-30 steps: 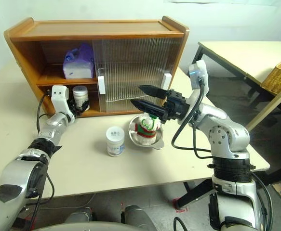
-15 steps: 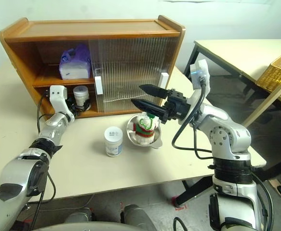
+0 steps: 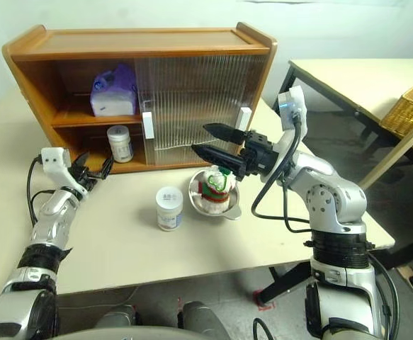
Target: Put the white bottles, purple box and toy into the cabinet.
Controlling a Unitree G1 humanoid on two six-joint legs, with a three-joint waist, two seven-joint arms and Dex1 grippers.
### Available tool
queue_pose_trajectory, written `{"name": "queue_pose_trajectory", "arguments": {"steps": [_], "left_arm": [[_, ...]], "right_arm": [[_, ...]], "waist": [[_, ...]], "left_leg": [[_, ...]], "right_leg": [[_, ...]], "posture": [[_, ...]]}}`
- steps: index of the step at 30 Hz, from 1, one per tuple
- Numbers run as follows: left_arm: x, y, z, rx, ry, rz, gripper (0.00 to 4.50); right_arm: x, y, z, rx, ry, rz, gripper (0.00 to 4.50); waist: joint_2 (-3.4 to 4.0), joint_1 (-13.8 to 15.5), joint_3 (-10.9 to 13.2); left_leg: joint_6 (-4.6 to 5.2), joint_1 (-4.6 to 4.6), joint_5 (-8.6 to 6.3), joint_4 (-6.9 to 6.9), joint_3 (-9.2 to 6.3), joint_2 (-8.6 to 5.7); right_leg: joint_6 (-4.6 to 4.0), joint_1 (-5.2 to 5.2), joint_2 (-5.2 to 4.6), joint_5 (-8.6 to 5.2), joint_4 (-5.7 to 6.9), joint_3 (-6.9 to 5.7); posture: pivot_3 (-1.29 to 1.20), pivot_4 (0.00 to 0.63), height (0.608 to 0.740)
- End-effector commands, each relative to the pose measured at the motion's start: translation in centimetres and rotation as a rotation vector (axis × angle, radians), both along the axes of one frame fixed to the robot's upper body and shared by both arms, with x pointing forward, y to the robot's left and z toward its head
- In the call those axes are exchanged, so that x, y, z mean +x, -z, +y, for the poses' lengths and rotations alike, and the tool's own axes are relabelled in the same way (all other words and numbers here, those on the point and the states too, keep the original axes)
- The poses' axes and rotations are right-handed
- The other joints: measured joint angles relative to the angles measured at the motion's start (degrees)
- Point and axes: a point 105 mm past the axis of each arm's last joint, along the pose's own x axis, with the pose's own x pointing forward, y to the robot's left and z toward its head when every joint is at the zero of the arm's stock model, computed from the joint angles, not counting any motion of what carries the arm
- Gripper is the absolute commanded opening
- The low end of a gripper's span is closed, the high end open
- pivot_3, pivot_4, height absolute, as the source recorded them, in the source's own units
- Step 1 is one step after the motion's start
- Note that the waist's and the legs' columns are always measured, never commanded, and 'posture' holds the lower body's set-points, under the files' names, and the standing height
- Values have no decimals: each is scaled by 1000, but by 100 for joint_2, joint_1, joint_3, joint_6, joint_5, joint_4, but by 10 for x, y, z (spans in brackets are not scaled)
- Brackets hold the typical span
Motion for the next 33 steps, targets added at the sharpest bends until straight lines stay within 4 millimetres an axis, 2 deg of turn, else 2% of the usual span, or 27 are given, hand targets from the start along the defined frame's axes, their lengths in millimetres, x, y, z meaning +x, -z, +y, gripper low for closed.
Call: {"name": "queue_pose_trajectory", "arguments": {"steps": [1, 3, 6, 8, 16, 17, 28, 33], "left_arm": [[2, -2, 7, -21, -51, 15, 4462], [6, -1, 9, -30, -81, 31, 4462], [19, -5, 4, -21, -117, 34, 3784], [23, -5, 1, -23, -126, 38, 3206], [38, -1, -14, -10, -130, 66, 243], [39, 0, -14, -7, -137, 71, 11], [44, 13, -14, 50, -182, 121, 11], [48, 13, -23, 69, -150, 140, 11]], "right_arm": [[1, -1, 5, -7, -18, 1, 4500], [1, -1, 6, -7, -20, 0, 4500], [1, -3, 4, -8, -15, -6, 4500], [1, -3, 3, -8, -9, -8, 4500], [-1, -2, 2, -10, -6, -9, 4500], [-1, -3, 2, -10, -6, -10, 4500], [-1, -5, 3, -14, -2, -12, 4500], [-1, -5, 2, -18, -2, -13, 4500]], "waist": [[0, 33, 0], [0, 35, 0], [0, 63, 0], [0, 79, 0], [0, 41, 0], [0, 36, 0], [0, 8, 0], [0, 5, 0]], "left_leg": [[1, 1, 1, 1, -1, 1], [2, 4, 2, 1, -24, 10], [1, 2, 4, 4, -68, 12], [3, 2, 6, 4, -76, 21], [3, -2, 6, -11, -74, 18], [3, -2, 6, -12, -75, 18], [7, -2, 8, -11, -73, 9], [9, -2, 9, -10, -71, 6]], "right_leg": [[-5, 0, -1, 3, 0, 8], [-14, 1, -4, 8, 0, 27], [-22, 0, -6, 14, 0, 36], [-25, 1, -7, 16, 0, 34], [-22, -4, -4, 16, -11, 33], [-20, -3, -2, 17, -12, 33], [0, 5, -2, 25, -28, 29], [4, 6, -2, 27, -29, 27]], "posture": [[-71, 0, 740], [-71, 0, 740], [-71, 0, 740], [-90, 0, 740], [-108, 0, 740], [-109, 0, 740], [-116, 0, 740], [-121, 0, 740]]}}
